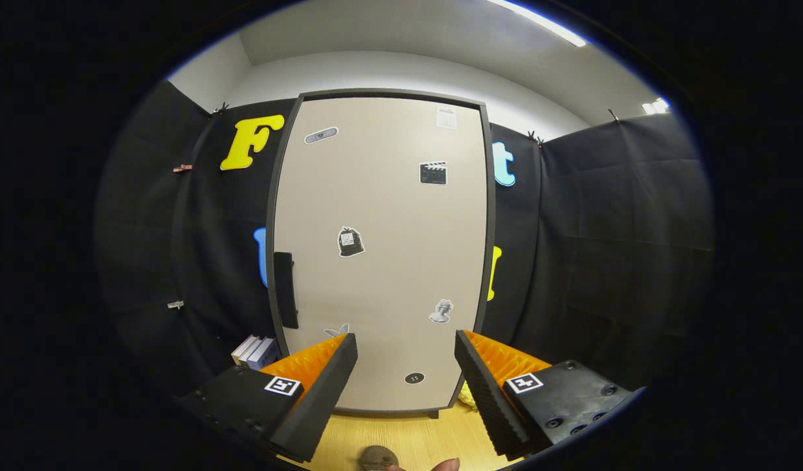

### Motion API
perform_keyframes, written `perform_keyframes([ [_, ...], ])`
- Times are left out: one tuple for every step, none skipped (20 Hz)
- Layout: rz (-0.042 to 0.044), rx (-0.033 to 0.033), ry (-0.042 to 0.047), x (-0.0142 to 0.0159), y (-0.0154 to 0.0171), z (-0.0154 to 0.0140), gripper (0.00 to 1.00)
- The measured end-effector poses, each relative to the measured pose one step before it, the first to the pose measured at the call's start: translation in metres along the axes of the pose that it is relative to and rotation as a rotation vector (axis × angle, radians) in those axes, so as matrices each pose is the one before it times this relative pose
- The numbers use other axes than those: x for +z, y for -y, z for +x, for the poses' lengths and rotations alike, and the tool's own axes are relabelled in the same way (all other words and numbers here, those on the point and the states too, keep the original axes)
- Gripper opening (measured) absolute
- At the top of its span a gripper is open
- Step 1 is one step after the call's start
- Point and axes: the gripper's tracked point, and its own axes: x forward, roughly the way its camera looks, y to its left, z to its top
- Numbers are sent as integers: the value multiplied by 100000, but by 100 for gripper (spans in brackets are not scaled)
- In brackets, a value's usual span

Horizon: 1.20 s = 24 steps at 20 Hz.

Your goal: Open the shoe cabinet door, grab the shoes and put them into the shoe cabinet, then close the shoe cabinet door.

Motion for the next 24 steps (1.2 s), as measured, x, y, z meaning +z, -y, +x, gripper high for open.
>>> perform_keyframes([
  [382, 607, 432, 204, -281, 53, 98],
  [236, 476, 525, 243, -336, 92, 98],
  [393, 554, 665, 375, -424, 162, 98],
  [571, 911, 657, 323, -616, 124, 98],
  [818, 1044, 552, 382, -761, 273, 98],
  [960, 1338, 393, 284, -896, 307, 98],
  [1144, 1560, 262, 385, -1164, 412, 98],
  [860, 1538, 417, 258, -1193, 549, 98],
  [607, 1472, 355, 204, -1065, 527, 98],
  [535, 1603, 222, 70, -1217, 661, 98],
  [767, 1521, -23, -26, -1199, 704, 98],
  [986, 1771, -202, -184, -1287, 821, 98],
  [444, 1263, -425, -257, -961, 890, 98],
  [-122, 1002, -611, -421, -836, 1088, 98],
  [-410, 600, -510, -396, -606, 1073, 98],
  [-108, 388, -478, -499, -616, 1125, 97],
  [498, -477, -1073, -554, -357, 1163, 97],
  [1116, 217, -1201, -609, -553, 1017, 98],
  [1130, 38, -1227, -575, -437, 1037, 98],
  [1032, 235, -851, -501, -330, 977, 98],
  [279, 97, -493, -403, -377, 993, 98],
  [-361, -198, 137, -344, -222, 838, 97],
  [-609, -728, -141, -319, -83, 973, 96],
  [-64, -152, -663, -563, -144, 880, 92],
])
